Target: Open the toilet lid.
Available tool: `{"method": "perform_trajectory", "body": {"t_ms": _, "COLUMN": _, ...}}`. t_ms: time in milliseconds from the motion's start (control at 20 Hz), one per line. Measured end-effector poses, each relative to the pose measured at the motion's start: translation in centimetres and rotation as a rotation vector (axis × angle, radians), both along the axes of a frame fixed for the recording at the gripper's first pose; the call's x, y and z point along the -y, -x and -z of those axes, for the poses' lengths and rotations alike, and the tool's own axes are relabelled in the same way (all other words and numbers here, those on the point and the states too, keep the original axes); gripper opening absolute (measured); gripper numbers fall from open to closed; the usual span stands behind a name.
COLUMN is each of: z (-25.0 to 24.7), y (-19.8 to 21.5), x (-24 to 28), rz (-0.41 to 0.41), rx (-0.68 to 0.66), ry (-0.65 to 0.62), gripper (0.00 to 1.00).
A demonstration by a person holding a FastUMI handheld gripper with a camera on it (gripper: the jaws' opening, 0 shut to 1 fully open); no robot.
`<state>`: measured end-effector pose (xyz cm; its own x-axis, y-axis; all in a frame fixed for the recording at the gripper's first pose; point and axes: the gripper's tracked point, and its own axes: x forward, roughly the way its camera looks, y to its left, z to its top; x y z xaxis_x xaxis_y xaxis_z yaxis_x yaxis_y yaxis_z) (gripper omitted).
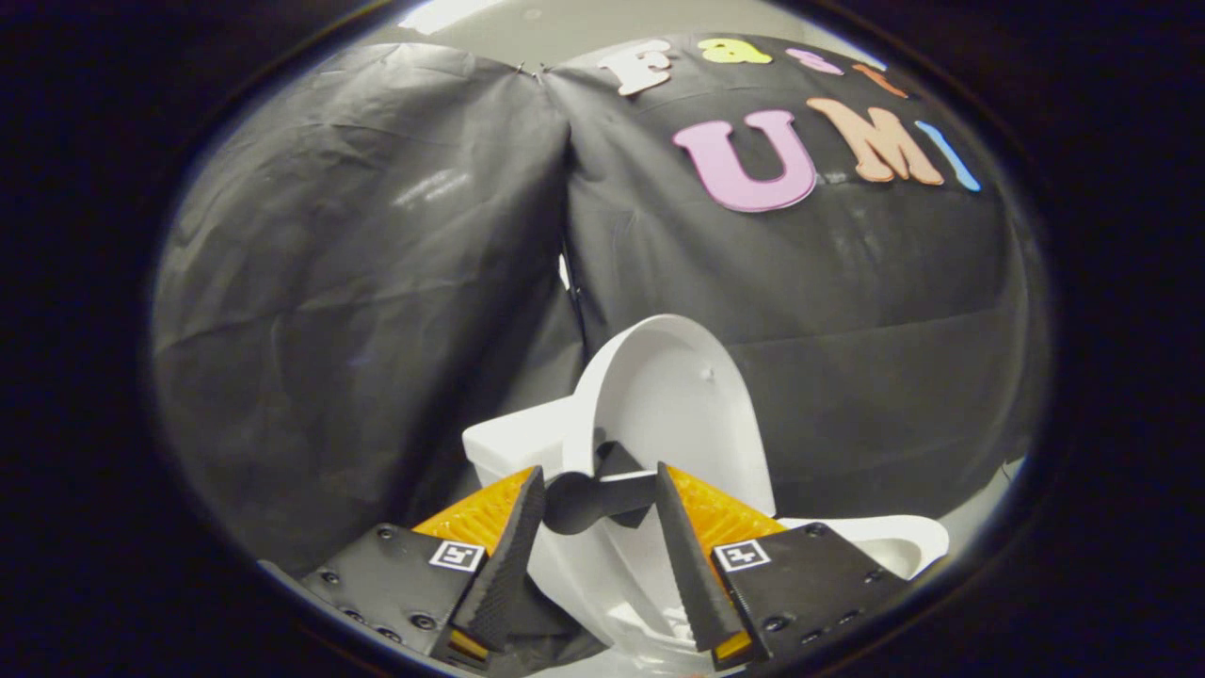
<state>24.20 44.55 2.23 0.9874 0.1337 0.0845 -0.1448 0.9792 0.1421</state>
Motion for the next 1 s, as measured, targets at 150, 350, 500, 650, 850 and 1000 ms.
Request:
{"method": "perform_trajectory", "body": {"t_ms": 150, "z": -1.1, "y": 1.3, "x": 2.9, "rz": 0.067, "rx": 0.033, "ry": -0.043, "gripper": 0.72}}
{"method": "perform_trajectory", "body": {"t_ms": 350, "z": -1.7, "y": 3.0, "x": 7.7, "rz": 0.168, "rx": 0.049, "ry": -0.091, "gripper": 0.74}}
{"method": "perform_trajectory", "body": {"t_ms": 500, "z": -2.5, "y": 4.5, "x": 12.0, "rz": 0.259, "rx": 0.067, "ry": -0.09, "gripper": 0.74}}
{"method": "perform_trajectory", "body": {"t_ms": 650, "z": -3.7, "y": 6.5, "x": 16.3, "rz": 0.33, "rx": 0.09, "ry": -0.076, "gripper": 0.74}}
{"method": "perform_trajectory", "body": {"t_ms": 850, "z": -4.2, "y": 10.4, "x": 23.8, "rz": 0.448, "rx": 0.068, "ry": -0.003, "gripper": 0.74}}
{"method": "perform_trajectory", "body": {"t_ms": 1000, "z": -4.8, "y": 13.8, "x": 29.5, "rz": 0.526, "rx": 0.053, "ry": 0.036, "gripper": 0.74}}
